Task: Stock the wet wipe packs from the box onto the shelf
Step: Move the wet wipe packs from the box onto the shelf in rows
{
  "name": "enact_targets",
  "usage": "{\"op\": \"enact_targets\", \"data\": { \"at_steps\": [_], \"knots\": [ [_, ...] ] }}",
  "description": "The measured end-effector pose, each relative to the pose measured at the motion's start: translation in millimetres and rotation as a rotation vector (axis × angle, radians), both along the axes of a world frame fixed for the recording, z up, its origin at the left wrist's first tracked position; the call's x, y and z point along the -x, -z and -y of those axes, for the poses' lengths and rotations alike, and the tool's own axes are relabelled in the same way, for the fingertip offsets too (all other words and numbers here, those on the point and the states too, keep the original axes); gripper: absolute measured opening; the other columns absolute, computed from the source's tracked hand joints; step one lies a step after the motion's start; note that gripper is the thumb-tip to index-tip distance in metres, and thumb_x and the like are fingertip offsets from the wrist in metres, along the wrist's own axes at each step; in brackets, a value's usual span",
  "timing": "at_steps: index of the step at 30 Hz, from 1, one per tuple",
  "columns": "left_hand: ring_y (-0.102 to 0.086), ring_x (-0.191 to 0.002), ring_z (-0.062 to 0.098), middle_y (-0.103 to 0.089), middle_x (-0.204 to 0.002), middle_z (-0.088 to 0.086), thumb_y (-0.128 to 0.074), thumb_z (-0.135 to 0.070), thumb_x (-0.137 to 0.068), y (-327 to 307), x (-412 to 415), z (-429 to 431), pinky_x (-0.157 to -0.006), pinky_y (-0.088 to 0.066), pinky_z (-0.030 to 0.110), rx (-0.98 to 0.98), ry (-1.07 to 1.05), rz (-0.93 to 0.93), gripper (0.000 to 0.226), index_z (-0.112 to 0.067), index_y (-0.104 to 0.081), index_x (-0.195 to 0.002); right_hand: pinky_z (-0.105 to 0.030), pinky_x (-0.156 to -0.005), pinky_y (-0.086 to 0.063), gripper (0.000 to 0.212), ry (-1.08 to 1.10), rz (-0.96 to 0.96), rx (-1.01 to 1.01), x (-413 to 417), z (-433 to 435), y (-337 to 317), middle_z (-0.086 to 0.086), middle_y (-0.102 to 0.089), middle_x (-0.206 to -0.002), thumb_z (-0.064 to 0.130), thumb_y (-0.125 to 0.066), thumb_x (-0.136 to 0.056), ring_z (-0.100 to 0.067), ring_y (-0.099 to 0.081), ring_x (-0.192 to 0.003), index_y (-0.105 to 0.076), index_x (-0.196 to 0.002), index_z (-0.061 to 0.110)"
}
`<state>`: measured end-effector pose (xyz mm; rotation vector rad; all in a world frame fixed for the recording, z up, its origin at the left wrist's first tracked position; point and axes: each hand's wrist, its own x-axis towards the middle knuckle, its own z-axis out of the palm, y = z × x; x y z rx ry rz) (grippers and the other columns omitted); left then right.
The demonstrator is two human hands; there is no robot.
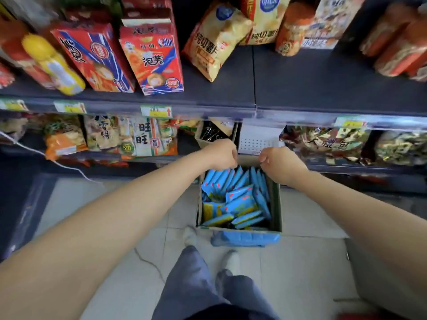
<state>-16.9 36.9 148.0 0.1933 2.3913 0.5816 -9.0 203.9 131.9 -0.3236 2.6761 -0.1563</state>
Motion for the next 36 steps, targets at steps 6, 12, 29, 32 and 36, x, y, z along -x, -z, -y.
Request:
{"op": "enact_targets", "data": {
  "at_steps": [6, 12, 29, 32, 36],
  "knots": [
    [-0.040, -0.069, 0.020, -0.040, -0.077, 0.008, -0.052, -0.008, -0.091, 106, -8, -12, -0.067, -0.030, 0.028, 0.088, -0.023, 0.171, 0.020, -0.012, -0.046, -0.073, -0.035, -0.092, -0.050, 0.032, 0.063, 0.265, -0.088, -12, -25, 79, -0.014, -0.058, -0.127, 0.007, -0.041, -0.094, -0.032, -0.056, -0.116, -0.056, -0.123, 0.004],
    [-0.031, -0.058, 0.013, -0.033, -0.070, 0.001, -0.047, -0.009, -0.095, 183, -13, -25, -0.068, -0.031, 0.034, 0.111, -0.107, 0.237, 0.016, -0.012, -0.042, -0.081, -0.036, -0.101, -0.044, 0.037, 0.029, 0.392, -0.158, -17, -36, 151, -0.016, -0.053, -0.133, 0.008, -0.044, -0.094, -0.033, -0.051, -0.122, -0.051, -0.130, 0.005],
    [-0.056, -0.097, 0.033, -0.051, -0.112, 0.015, -0.051, -0.003, -0.092, 241, -9, -36, -0.072, -0.043, 0.038, 0.149, -0.132, 0.112, 0.025, -0.003, -0.049, -0.117, -0.034, -0.096, -0.044, 0.034, 0.096, 0.708, -0.179, -10, -23, 219, -0.017, -0.056, -0.131, 0.001, -0.033, -0.099, -0.031, -0.054, -0.120, -0.057, -0.122, -0.004],
    [-0.051, -0.082, 0.026, -0.053, -0.089, 0.011, -0.050, -0.004, -0.093, 250, -7, -40, -0.067, -0.041, 0.033, 0.147, -0.102, 0.175, 0.020, 0.000, -0.053, -0.112, -0.034, -0.096, -0.044, 0.033, 0.197, 0.697, -0.132, 2, -23, 226, -0.020, -0.056, -0.130, 0.001, -0.037, -0.097, -0.030, -0.056, -0.116, -0.057, -0.122, -0.006],
    [-0.057, -0.081, 0.028, -0.042, -0.065, 0.003, -0.052, -0.001, -0.091, 264, -6, -42, -0.066, -0.043, 0.032, 0.154, -0.114, 0.164, 0.012, 0.002, -0.061, -0.098, -0.019, -0.062, -0.037, 0.036, 0.448, 0.708, -0.010, 4, -13, 229, -0.024, -0.052, -0.133, 0.003, -0.038, -0.096, -0.016, -0.044, -0.066, -0.051, -0.128, -0.006]
  ]
}}
